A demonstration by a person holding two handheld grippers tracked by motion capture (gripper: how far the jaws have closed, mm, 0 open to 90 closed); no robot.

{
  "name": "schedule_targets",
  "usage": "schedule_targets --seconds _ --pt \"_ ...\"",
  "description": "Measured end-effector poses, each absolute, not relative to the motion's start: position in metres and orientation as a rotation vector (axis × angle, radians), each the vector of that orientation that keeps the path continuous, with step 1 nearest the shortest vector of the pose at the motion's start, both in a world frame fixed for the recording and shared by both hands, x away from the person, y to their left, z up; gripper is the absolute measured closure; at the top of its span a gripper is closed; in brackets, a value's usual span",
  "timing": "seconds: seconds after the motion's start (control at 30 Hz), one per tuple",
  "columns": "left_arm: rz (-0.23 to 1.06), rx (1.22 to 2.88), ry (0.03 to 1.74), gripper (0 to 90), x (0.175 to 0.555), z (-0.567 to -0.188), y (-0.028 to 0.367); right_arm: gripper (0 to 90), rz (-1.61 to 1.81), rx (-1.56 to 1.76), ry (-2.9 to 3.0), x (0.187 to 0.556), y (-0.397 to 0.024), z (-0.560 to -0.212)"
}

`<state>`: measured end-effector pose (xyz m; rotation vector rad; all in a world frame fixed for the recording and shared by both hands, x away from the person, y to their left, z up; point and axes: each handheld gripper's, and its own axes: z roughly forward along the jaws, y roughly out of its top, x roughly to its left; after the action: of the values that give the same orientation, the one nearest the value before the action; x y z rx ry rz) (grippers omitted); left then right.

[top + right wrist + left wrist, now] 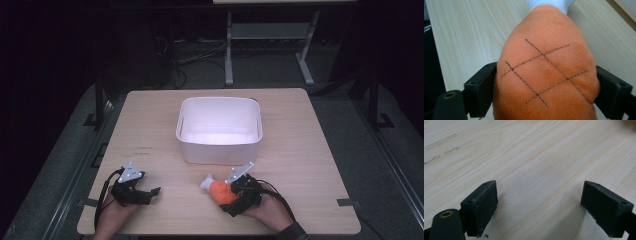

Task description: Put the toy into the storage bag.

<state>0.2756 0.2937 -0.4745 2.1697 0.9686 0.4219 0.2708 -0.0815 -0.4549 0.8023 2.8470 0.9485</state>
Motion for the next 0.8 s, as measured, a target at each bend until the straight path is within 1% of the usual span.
schedule_targets --seconds 0.2,0.8 --pt "0.422 2.170 0.969 13.2 0.276 -0.475 0.294 18.4 0.959 0.775 2.858 0.270 -0.083 -0.454" --pt "0.422 2.170 0.968 13.2 0.276 -0.475 0.294 18.7 0.979 0.749 2.856 0.269 -0.106 -0.444"
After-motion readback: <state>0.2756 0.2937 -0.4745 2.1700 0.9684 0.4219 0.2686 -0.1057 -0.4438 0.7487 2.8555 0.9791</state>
